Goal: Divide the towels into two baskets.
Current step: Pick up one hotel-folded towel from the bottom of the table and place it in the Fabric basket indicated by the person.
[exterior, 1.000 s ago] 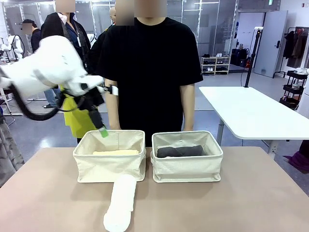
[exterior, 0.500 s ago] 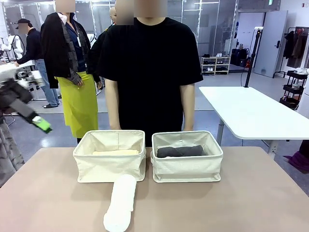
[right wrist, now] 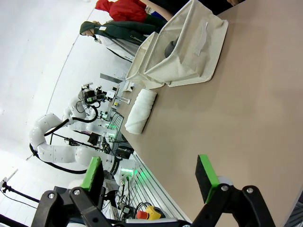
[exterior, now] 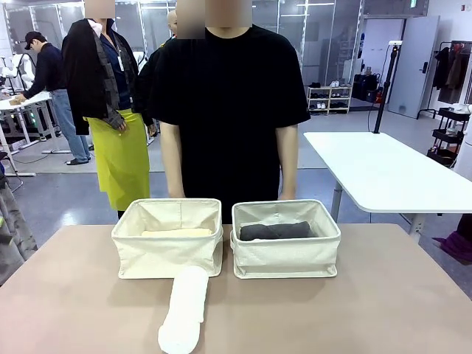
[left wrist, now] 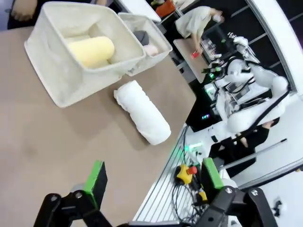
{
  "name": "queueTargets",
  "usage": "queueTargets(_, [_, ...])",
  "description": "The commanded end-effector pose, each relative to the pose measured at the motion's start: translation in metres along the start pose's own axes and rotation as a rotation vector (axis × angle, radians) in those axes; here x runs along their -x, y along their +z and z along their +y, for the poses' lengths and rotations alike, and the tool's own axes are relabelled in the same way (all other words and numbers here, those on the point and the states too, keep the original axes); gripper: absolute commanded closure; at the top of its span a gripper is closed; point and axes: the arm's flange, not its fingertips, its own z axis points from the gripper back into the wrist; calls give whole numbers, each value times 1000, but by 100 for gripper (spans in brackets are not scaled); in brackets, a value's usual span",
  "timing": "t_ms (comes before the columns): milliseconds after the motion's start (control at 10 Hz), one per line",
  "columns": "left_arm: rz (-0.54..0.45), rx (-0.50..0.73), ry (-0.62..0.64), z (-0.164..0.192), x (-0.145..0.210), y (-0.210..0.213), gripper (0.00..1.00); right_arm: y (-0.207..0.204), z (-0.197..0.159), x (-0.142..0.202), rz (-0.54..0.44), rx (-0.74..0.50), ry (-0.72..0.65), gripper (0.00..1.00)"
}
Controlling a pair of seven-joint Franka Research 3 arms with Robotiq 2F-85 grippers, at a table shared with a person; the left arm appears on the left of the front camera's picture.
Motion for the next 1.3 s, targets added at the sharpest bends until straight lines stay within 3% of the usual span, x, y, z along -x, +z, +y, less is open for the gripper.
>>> queueTargets(0, [-71,82,-5,16,29,-8,0,-1,5,0,-1,1,-26,2])
queueTargets(1200, [-56,52,25,19,42,-9,0,-1,5,0,-1,1,-26,2])
